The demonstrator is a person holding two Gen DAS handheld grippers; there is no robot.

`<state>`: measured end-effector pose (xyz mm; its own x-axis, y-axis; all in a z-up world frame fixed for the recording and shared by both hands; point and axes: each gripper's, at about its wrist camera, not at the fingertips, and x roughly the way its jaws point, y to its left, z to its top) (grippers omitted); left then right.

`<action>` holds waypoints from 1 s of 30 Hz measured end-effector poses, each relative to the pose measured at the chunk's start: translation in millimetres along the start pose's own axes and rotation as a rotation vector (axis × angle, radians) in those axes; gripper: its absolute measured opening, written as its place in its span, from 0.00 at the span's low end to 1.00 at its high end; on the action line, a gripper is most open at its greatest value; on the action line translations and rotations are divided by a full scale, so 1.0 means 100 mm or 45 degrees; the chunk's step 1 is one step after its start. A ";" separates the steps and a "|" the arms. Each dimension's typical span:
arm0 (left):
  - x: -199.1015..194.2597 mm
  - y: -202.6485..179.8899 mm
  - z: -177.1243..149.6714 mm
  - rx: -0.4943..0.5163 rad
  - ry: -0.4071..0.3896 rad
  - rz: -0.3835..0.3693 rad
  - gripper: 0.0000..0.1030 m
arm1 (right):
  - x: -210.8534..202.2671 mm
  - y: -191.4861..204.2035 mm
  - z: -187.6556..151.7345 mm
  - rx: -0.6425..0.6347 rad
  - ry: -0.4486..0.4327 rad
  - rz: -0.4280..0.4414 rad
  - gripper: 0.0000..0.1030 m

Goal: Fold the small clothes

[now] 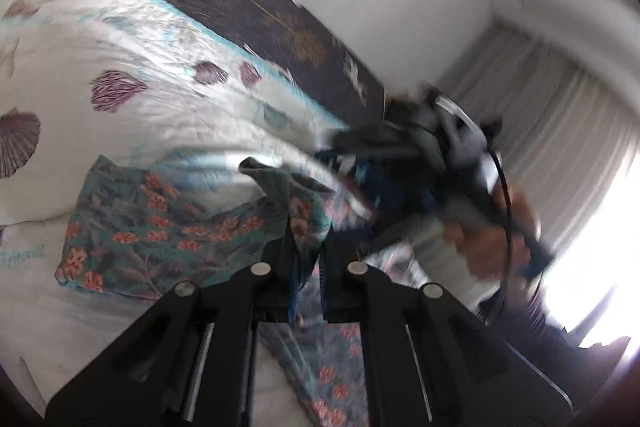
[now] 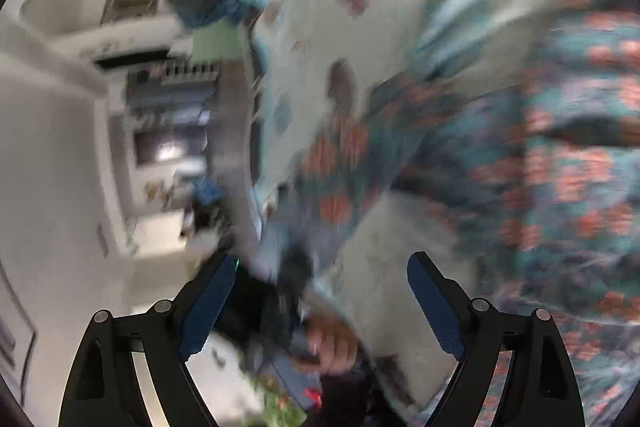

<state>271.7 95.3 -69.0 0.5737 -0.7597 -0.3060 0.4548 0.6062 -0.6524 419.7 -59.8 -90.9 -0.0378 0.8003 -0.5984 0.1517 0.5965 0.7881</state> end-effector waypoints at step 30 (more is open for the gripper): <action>0.62 -1.01 -0.99 0.757 0.302 0.510 0.08 | -0.11 -0.62 -0.33 -0.127 0.016 -0.428 0.05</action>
<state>193.7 -36.8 -91.0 0.6409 -0.4440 -0.6261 0.5718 0.8204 0.0036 377.8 -103.6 -128.3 -0.0813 0.5581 -0.8258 0.0316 0.8296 0.5575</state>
